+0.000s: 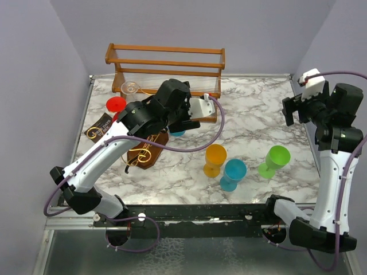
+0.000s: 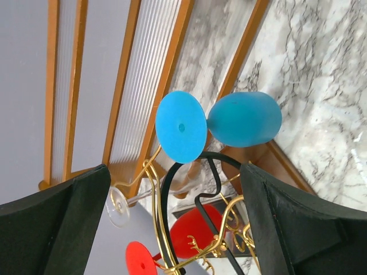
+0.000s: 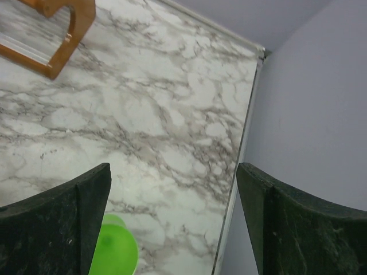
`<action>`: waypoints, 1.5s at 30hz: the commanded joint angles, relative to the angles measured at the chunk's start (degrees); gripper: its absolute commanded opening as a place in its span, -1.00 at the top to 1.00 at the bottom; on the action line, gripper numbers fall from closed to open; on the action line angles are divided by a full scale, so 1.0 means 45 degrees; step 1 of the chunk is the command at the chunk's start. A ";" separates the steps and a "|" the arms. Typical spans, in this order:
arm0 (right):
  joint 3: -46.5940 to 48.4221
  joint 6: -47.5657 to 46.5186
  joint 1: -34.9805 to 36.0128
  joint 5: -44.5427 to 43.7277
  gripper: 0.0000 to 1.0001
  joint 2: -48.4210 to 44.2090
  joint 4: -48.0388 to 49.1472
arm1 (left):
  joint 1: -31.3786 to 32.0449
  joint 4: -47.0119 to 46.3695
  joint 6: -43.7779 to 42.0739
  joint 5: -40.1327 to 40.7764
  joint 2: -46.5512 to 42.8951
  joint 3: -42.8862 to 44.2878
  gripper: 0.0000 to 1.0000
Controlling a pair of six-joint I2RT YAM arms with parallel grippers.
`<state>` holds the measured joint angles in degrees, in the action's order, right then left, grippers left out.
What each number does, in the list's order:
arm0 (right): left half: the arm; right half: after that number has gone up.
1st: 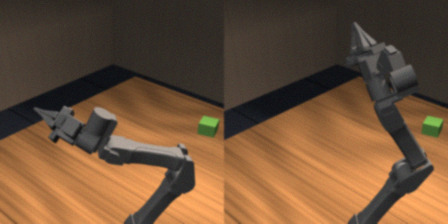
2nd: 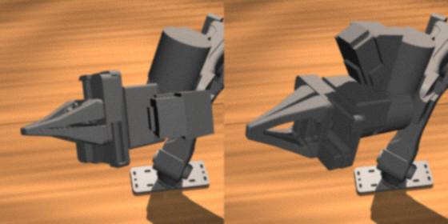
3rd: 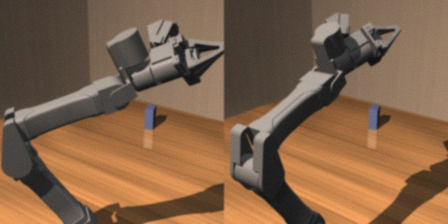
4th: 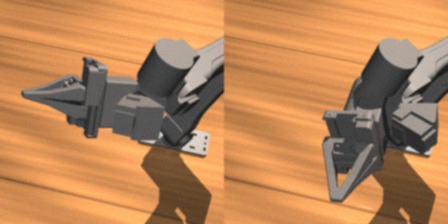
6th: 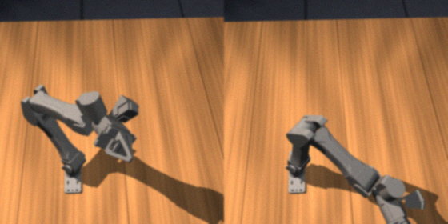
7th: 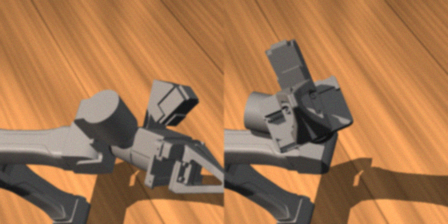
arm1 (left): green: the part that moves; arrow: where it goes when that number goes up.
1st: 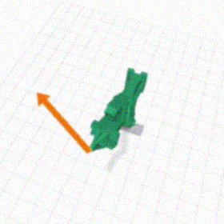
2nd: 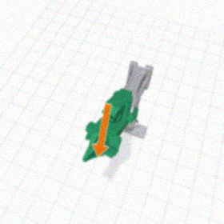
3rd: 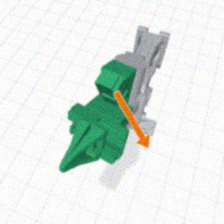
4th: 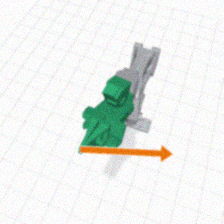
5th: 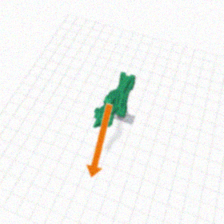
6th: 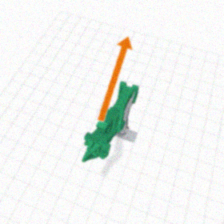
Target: Place the wine glass upside down on the wine glass rack
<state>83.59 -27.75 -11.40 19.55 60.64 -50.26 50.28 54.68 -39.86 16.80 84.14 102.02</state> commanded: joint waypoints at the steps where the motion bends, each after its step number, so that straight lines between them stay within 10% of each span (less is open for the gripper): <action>1: -0.0648 0.0221 -0.1308 0.0295 -0.76 -0.0896 -0.1860 | -0.0222 -0.0227 0.0995 -0.0713 -0.0654 0.0419 -0.99; 32: -0.4921 -0.0551 -0.2174 -0.1330 0.33 0.0347 -0.3585 | -0.0416 -0.0806 0.1233 0.0903 -0.0413 0.0212 -0.99; 45: -0.3397 -0.1001 -0.2174 -0.0163 0.98 0.1158 -0.3706 | -0.0485 -0.0822 0.1311 0.1140 -0.0054 0.0373 -0.99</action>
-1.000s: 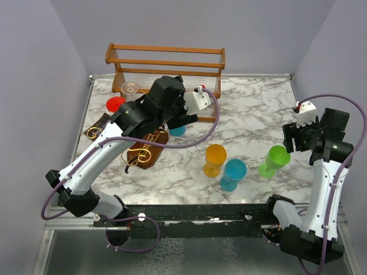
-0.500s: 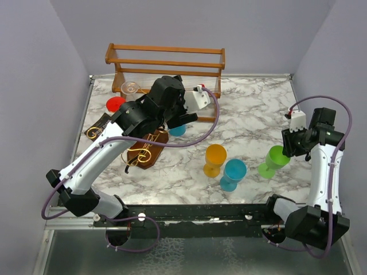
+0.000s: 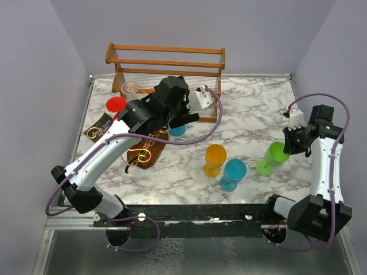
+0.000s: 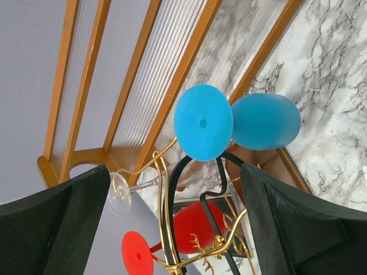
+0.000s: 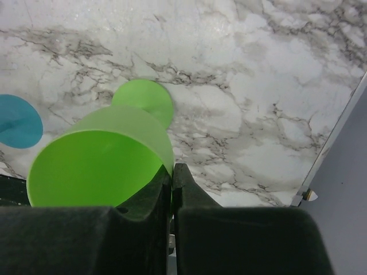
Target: Place the wine glass upside down on the wine glass rack
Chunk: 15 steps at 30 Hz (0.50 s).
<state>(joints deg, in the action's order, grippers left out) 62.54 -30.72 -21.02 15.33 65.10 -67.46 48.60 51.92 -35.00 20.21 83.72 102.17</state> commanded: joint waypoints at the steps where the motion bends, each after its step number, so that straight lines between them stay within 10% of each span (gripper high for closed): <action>1: 0.1658 -0.0414 -0.0037 0.0905 0.98 0.0265 0.0051 | -0.0137 -0.0215 0.0253 0.0357 0.0036 0.0364 -0.99; 15: 0.9200 0.0676 0.0020 0.4071 0.98 0.2699 -0.0366 | -0.1514 -0.0343 0.2565 -0.2288 0.0638 0.2827 -0.99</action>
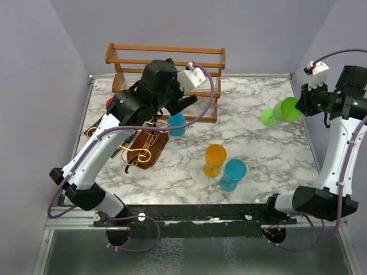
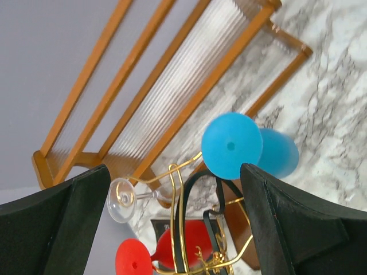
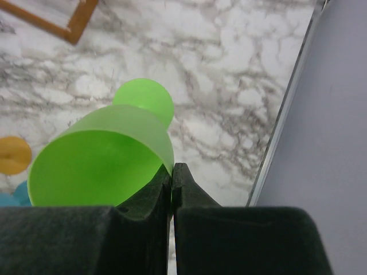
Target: Place the wine glass upside down on the wine glass rack
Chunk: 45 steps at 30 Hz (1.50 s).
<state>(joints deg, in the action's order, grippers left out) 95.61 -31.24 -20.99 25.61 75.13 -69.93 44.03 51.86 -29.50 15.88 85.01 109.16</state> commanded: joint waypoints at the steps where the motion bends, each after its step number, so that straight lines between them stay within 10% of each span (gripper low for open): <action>1: 0.2209 0.0942 0.0048 0.1895 0.98 0.0554 0.0397 | -0.0682 -0.0358 0.1594 -0.1615 0.0450 0.1538 -0.99; 45: -0.0870 0.8310 0.2199 0.6692 0.98 -0.1335 1.1657 | -0.2453 -0.7877 1.2690 -0.9148 0.2336 0.0795 -0.77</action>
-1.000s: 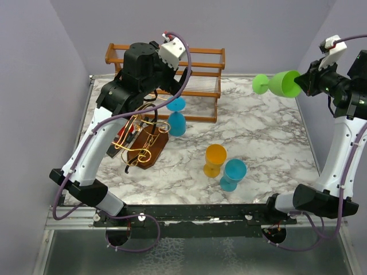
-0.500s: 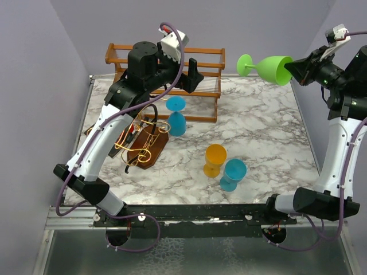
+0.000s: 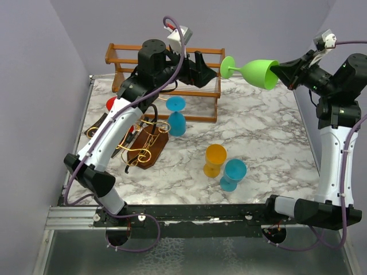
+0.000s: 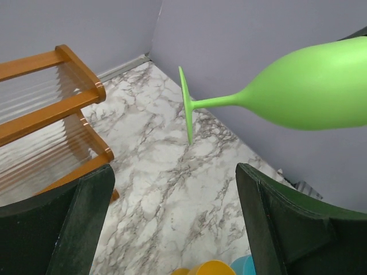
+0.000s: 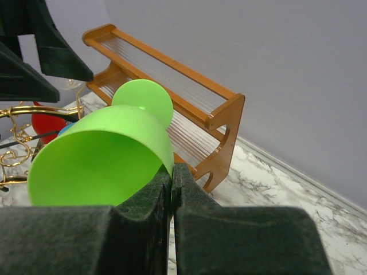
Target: Place the wine glass upside down on the wine glass rack
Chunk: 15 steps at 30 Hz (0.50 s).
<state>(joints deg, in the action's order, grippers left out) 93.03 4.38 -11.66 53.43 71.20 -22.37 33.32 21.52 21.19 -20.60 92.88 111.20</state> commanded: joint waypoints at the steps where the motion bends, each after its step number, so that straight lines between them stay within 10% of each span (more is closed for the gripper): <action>1: -0.0371 0.0403 0.0130 0.0585 0.98 -0.0513 0.1126 | -0.0079 -0.1316 0.1693 -0.1191 0.0717 0.0348 -0.75; 15: -0.0613 0.0430 0.0352 0.0629 0.98 -0.0636 0.1056 | -0.0069 -0.2279 0.2734 -0.2270 0.1912 0.0591 -0.24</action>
<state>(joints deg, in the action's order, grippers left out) 90.76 5.76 -10.76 55.00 68.93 -19.29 33.32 14.74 31.75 -27.97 100.99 111.50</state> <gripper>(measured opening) 0.019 0.651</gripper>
